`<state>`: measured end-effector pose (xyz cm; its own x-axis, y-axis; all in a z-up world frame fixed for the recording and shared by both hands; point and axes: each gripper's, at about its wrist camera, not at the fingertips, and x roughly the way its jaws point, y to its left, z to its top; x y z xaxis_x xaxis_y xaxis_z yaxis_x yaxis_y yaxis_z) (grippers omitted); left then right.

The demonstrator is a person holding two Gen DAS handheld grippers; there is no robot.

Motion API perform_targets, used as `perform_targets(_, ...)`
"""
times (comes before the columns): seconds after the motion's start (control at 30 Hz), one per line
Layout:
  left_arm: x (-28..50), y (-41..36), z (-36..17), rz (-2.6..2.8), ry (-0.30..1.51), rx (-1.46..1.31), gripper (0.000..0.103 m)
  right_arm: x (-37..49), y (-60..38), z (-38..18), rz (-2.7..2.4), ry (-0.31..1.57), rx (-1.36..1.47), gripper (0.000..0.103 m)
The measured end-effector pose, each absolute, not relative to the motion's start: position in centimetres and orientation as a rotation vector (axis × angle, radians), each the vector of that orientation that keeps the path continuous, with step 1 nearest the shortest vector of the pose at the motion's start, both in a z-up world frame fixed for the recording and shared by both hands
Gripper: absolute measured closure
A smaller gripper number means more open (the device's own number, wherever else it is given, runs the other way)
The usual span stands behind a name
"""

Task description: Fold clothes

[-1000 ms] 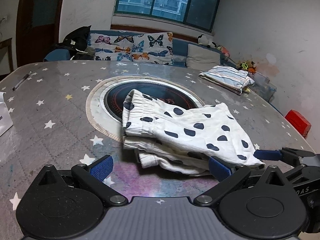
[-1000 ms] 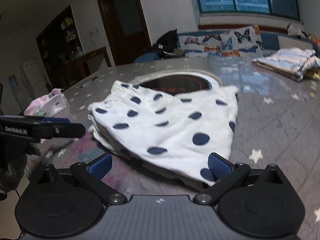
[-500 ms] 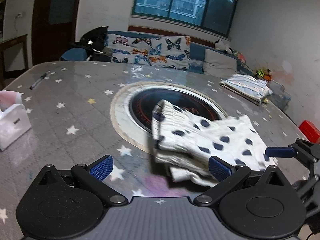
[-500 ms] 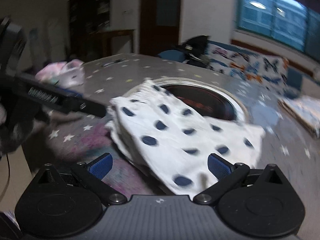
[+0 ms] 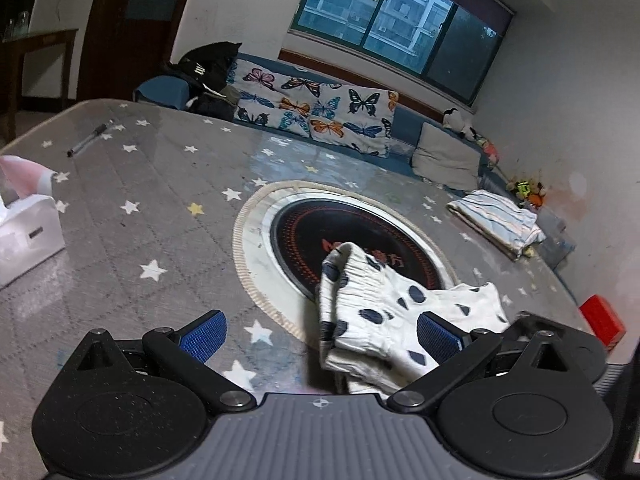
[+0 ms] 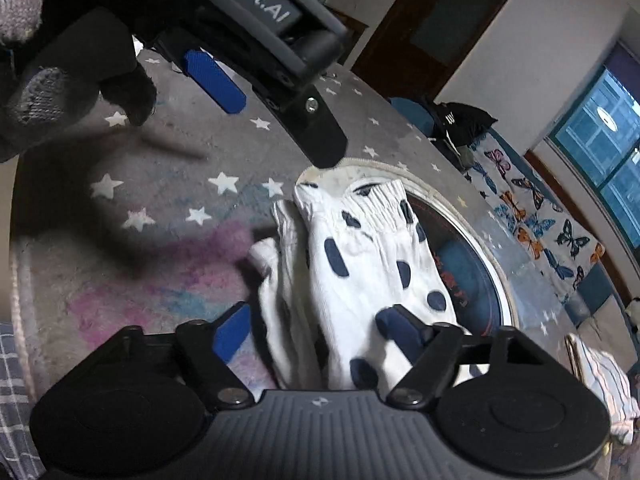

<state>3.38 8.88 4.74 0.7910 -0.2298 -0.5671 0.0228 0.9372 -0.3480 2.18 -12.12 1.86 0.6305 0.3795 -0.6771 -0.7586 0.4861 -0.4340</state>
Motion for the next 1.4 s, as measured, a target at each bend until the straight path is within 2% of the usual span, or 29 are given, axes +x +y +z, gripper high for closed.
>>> perform_targets(0.13,3.6,8.8,4.6,-0.174,0.664,-0.381,0.0,3.4,-12.5,2.3,0.74,0.583,-0.716,0.065)
perform_targets(0.3,3.8,8.9,4.0,-0.201,0.685,-0.466,0.0,5.0,-14.6,3.7,0.757,0.631,-0.526,0.077)
perform_targets(0.53,4.1,8.9,3.1,-0.239,0.713,-0.586,0.0,6.9,-17.2,5.1,0.767,0.675,-0.339,0.08)
perform_targets(0.9,6.3,8.0,-0.1,-0.263,0.794,-0.833,0.0,6.8,-17.7,5.2,0.772,0.658,-0.304,0.081)
perform_targets(1.07,7.4,7.4,-0.5,-0.264,0.804,-0.855,0.001,6.5,-17.9,5.1,0.781,0.65,-0.296,0.082)
perform_targets(1.13,7.9,7.2,-0.7,-0.264,0.807,-0.864,0.005,6.3,-17.9,5.0,0.786,0.648,-0.294,0.082)
perform_targets(1.33,8.4,6.8,-1.2,-0.263,0.82,-0.88,0.026,5.3,-18.0,4.7,0.805,0.637,-0.296,0.082)
perform_targets(1.4,8.5,6.9,-1.4,-0.255,0.829,-0.884,0.046,5.1,-18.2,4.7,0.805,0.633,-0.291,0.081)
